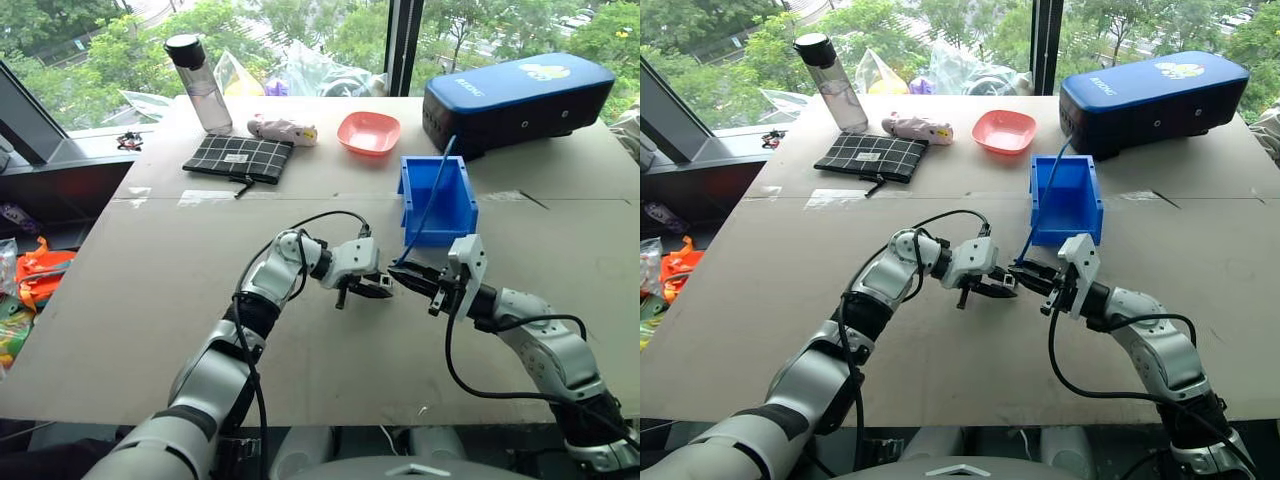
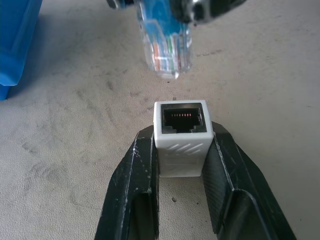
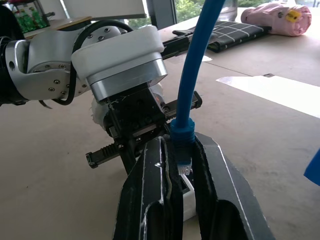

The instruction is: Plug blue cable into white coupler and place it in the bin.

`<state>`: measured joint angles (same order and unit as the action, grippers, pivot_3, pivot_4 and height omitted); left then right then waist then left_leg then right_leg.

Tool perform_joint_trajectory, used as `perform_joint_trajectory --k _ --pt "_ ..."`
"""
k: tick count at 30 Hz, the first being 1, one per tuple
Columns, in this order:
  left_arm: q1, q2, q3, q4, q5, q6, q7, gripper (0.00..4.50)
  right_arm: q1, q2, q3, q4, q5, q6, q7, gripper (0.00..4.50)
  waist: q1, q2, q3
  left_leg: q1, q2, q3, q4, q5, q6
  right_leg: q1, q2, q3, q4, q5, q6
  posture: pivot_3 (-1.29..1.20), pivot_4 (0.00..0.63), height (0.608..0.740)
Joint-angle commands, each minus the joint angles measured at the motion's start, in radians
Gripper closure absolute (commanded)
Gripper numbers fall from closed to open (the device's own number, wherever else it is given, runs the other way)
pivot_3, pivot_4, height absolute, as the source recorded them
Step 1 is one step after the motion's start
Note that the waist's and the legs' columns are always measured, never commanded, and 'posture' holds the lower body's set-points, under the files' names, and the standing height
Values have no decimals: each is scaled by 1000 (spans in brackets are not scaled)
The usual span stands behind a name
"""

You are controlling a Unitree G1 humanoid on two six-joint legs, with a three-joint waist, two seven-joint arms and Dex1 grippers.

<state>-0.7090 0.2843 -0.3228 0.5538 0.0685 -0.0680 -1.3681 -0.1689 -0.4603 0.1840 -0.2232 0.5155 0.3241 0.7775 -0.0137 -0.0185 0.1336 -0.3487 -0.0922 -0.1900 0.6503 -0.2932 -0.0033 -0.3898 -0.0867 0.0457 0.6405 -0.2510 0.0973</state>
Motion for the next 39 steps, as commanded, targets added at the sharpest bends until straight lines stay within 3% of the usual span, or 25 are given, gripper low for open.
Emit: perform_joint_trajectory --k 1,11,39 --pt "6 14 -12 -48 -16 19 3 3930 -32 9 15 15 -28 -24 53 4500 0 0 0 0 0 0 0 0 0 0 0 0 0 0 0 0 150 736" --pt "1 25 -23 -65 -35 32 0 3930 -49 -16 33 117 -126 -73 144 4500 0 0 0 0 0 0 0 0 0 0 0 0 0 0 0 0 150 736" --pt "-82 28 -34 4 -60 16 -42 3930 -324 -33 180 594 -346 -296 469 4500 -7 1 -1 1 0 -1 0 0 0 0 0 0 1 0 0 0 150 736"
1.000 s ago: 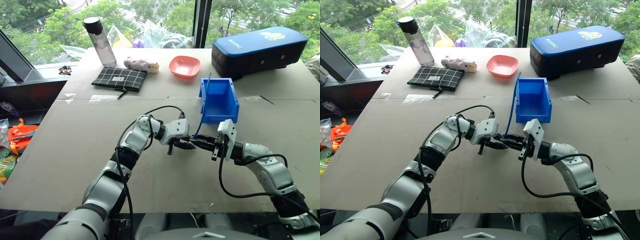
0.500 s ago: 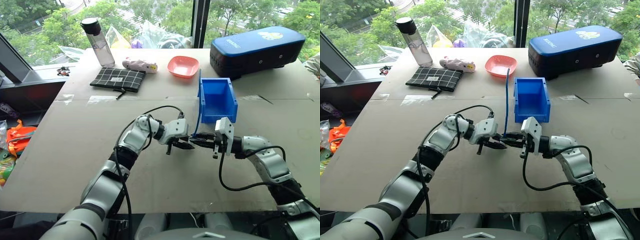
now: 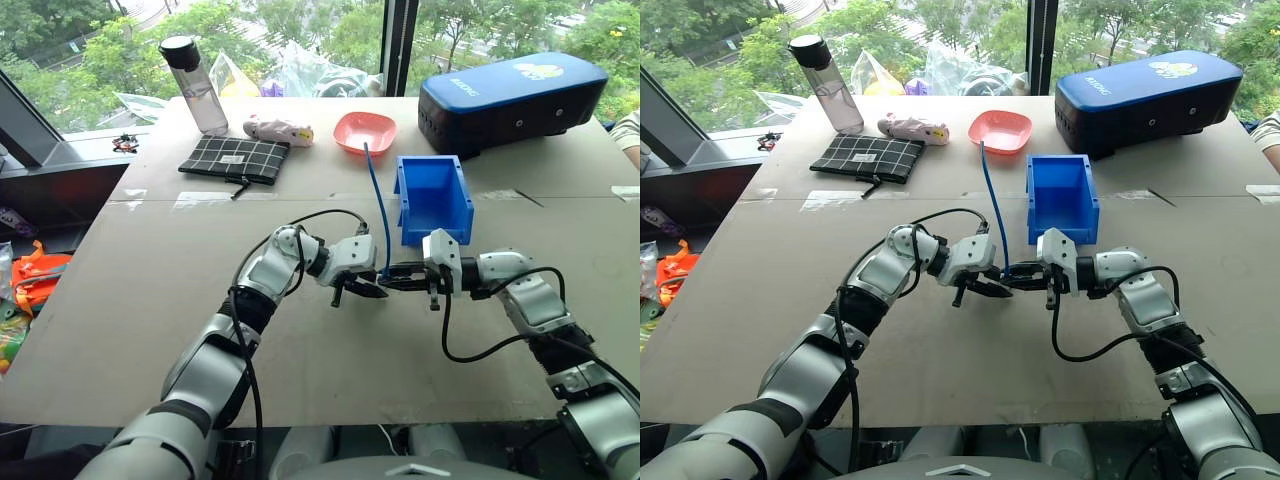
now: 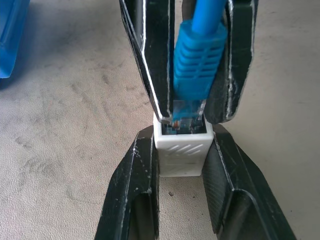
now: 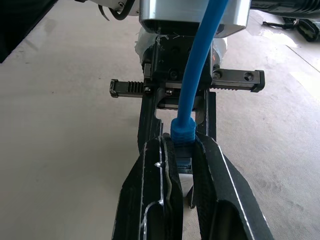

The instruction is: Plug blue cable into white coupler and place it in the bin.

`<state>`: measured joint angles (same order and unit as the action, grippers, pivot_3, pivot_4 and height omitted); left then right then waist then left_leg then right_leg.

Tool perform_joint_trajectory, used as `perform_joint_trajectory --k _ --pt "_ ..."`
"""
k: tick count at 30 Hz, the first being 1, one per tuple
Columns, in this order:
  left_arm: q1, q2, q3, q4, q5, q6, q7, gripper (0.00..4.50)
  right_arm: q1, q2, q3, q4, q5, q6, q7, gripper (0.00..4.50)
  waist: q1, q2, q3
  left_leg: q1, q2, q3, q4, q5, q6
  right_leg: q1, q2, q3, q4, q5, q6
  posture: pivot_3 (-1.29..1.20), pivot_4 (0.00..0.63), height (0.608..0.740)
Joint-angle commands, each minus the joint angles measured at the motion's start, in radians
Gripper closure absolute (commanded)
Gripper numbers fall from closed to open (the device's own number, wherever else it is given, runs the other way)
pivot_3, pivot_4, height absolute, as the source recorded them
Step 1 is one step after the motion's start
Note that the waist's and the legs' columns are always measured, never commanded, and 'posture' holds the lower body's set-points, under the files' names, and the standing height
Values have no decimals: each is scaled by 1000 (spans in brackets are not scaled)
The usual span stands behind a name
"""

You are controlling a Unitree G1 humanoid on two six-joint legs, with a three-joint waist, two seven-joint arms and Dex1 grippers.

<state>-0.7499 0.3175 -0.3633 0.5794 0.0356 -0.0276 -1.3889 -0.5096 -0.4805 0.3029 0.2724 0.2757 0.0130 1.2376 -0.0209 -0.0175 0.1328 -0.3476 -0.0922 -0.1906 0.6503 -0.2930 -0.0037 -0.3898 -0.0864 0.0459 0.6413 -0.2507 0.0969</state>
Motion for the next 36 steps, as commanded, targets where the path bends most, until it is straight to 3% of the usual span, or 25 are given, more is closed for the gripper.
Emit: perform_joint_trajectory --k 1,9,13,15,18,21,22,25,28,33,36 --pt "-43 -5 5 -21 -26 -25 -22 3930 9 -12 74 116 -123 14 8 4500 0 0 0 0 0 0 0 0 0 0 0 0 0 0 0 0 150 736" --pt "-48 -11 -3 -28 -19 -23 -17 3930 -1 5 157 201 -207 47 1 4500 -17 0 -9 2 0 -1 0 0 0 0 0 0 1 0 0 0 150 736" --pt "-46 -12 2 -33 -18 -23 -6 3930 28 19 117 176 -166 30 -11 4500 -18 0 -13 2 0 -2 0 0 0 1 1 0 1 0 0 0 150 736" --pt "-39 -3 16 -53 -29 -6 -5 2864 46 34 51 113 -95 37 -28 4500 -17 0 -14 2 0 -2 0 0 0 1 1 -1 1 0 0 0 150 736" --pt "-7 18 59 -130 -73 68 13 1703 80 28 -48 -35 4 81 -53 4500 -15 1 -14 1 1 -3 0 0 0 0 0 -1 1 0 0 0 150 736" --pt "80 62 124 -325 -163 228 39 220 122 2 -155 -243 122 210 -112 4500 -16 5 -12 -1 1 -3 0 0 0 0 -1 0 1 0 0 0 150 736" --pt "129 83 154 -416 -190 292 70 95 131 -13 -195 -323 160 267 -147 4500 -17 5 -12 -2 1 -4 -1 0 0 -3 -1 1 1 0 0 0 150 736" --pt "261 108 242 -626 -253 389 180 95 118 -50 -287 -475 243 417 -251 4500 -22 6 -11 -6 -1 -8 -1 0 0 -10 0 7 1 0 0 0 150 736" --pt "368 130 309 -801 -322 499 264 95 20 -81 -361 -496 316 597 -347 4500 -14 5 -10 -7 -1 -9 -2 0 0 -12 0 8 1 0 0 0 150 736" --pt "485 125 415 -1047 -449 656 426 95 -274 -118 -350 -250 257 802 -459 4500 1 6 -9 -7 -1 -7 -2 -1 1 -12 0 8 0 2 -3 0 150 736" --pt "539 123 437 -1139 -485 697 505 95 -398 -93 -268 0 153 760 -447 4500 11 5 -9 -7 -1 -7 -2 0 0 -11 0 7 -1 2 -3 0 150 736"
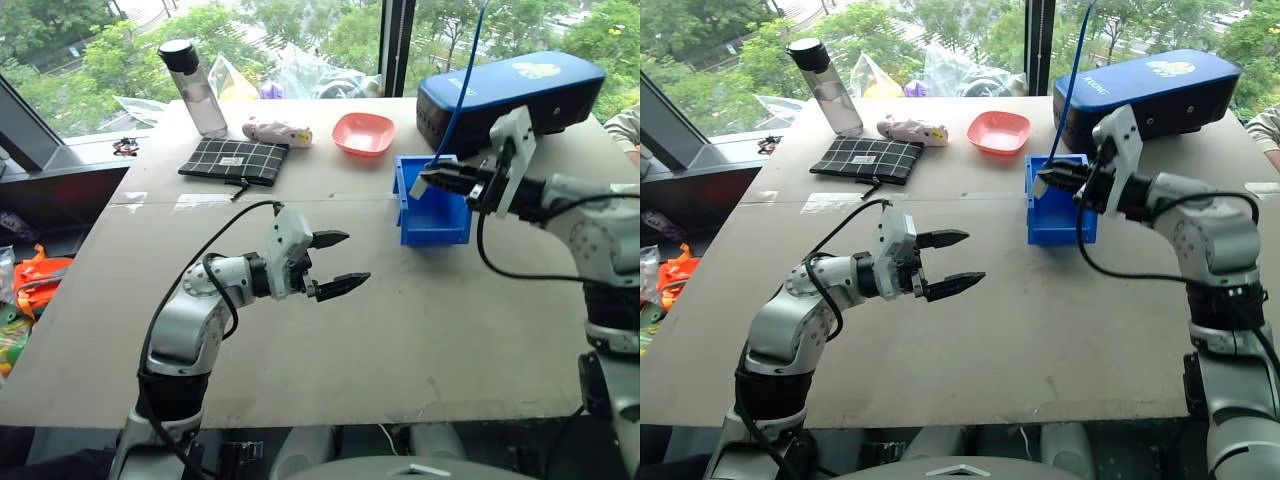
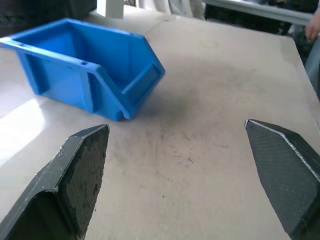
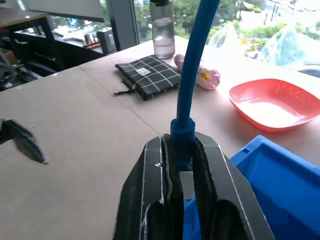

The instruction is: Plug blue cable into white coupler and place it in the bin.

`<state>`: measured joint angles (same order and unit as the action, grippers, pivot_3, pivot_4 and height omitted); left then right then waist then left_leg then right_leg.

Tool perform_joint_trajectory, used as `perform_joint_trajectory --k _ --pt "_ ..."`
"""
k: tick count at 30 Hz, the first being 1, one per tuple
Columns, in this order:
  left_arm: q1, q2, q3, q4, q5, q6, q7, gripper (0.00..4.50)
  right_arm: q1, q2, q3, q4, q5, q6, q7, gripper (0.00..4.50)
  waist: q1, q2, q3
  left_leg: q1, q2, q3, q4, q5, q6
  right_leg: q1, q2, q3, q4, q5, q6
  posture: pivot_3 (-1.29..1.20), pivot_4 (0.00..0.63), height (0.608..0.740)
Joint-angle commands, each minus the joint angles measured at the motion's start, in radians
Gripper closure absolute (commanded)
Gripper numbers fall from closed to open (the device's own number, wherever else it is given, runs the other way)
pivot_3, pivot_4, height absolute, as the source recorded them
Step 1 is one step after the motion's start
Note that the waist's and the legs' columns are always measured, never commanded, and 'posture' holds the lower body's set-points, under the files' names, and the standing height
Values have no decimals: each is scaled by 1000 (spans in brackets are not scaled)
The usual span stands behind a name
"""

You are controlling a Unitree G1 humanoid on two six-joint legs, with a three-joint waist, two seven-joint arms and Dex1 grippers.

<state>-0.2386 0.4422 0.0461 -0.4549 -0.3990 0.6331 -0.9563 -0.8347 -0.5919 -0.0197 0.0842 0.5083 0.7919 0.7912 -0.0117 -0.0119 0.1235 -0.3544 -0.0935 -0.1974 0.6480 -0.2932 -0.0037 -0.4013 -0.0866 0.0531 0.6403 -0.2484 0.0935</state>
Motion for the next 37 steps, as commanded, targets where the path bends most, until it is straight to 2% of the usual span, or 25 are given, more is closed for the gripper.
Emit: perform_joint_trajectory --k 1,3,5,6,8,10,11,13,16,18,24,27,31,34,37 --pt "33 -6 30 -120 -52 42 101 95 -116 43 69 299 -107 -36 -2 4500 3 0 0 0 0 0 0 0 0 0 0 0 -1 0 0 0 150 736" --pt "33 -10 26 -136 -58 48 145 95 -180 71 103 486 -176 -106 1 4500 1 0 0 -1 0 1 0 0 0 0 0 0 -2 0 0 0 150 736" --pt "30 -15 16 -144 -62 48 180 0 -225 92 99 612 -207 -152 8 3624 2 0 0 -3 0 1 0 0 0 -1 -1 0 -2 0 0 0 150 736" --pt "29 -17 12 -148 -63 48 195 0 -238 92 105 645 -221 -172 26 3295 2 0 0 -6 0 1 0 0 0 -3 -1 0 -3 0 0 0 150 736" --pt "29 -23 10 -154 -70 51 225 0 -249 89 95 665 -227 -184 50 2330 0 0 0 -8 -1 1 1 0 -1 -5 -1 0 -3 0 0 0 150 736" --pt "31 -23 8 -158 -82 54 246 0 -241 78 86 641 -226 -178 77 1464 -3 0 0 -9 -1 1 1 0 -1 -7 -1 0 -2 0 0 0 150 736" --pt "36 -20 7 -161 -85 54 252 0 -226 68 80 607 -220 -172 86 842 -3 0 0 -9 -1 1 1 0 -1 -7 -1 0 -2 0 0 0 150 736" --pt "46 -20 14 -167 -102 55 271 0 -151 40 43 452 -175 -148 109 34 -1 0 0 -9 -1 1 1 0 -1 -7 -1 0 -2 0 0 0 150 736" --pt "54 -14 36 -172 -133 64 297 0 62 -18 -29 113 -107 -132 124 34 7 -1 0 -10 -1 0 1 0 -1 -7 -1 -2 -3 0 0 0 150 736" --pt "71 3 52 -179 -149 74 308 0 236 -40 -124 -113 -27 -114 122 34 13 -1 -1 -10 -1 -1 1 0 -1 -6 -2 -2 -3 0 0 0 150 736" --pt "189 85 155 -217 -239 108 292 0 699 -113 -389 -524 110 -137 159 34 24 1 0 -8 -1 3 1 0 0 -7 -1 1 -1 0 0 0 150 736" --pt "286 147 227 -233 -276 102 248 0 941 -141 -514 -599 76 -247 231 34 27 1 0 -5 0 3 1 -1 1 -4 -1 0 -1 0 0 0 150 736" --pt "476 245 341 -262 -319 97 139 0 1227 -127 -692 -539 14 -436 353 34 26 1 1 -4 0 5 1 -2 4 -2 -1 1 -2 0 0 0 150 736" --pt "572 297 389 -268 -356 88 75 0 1337 -129 -744 -491 -3 -528 400 34 26 3 4 -1 1 9 -1 -2 4 0 0 1 -4 0 0 0 150 736" --pt "597 309 418 -260 -398 79 42 0 1393 -136 -758 -451 -15 -592 432 34 25 5 10 7 2 13 -2 -4 6 11 -1 3 -8 -5 -1 0 150 736"
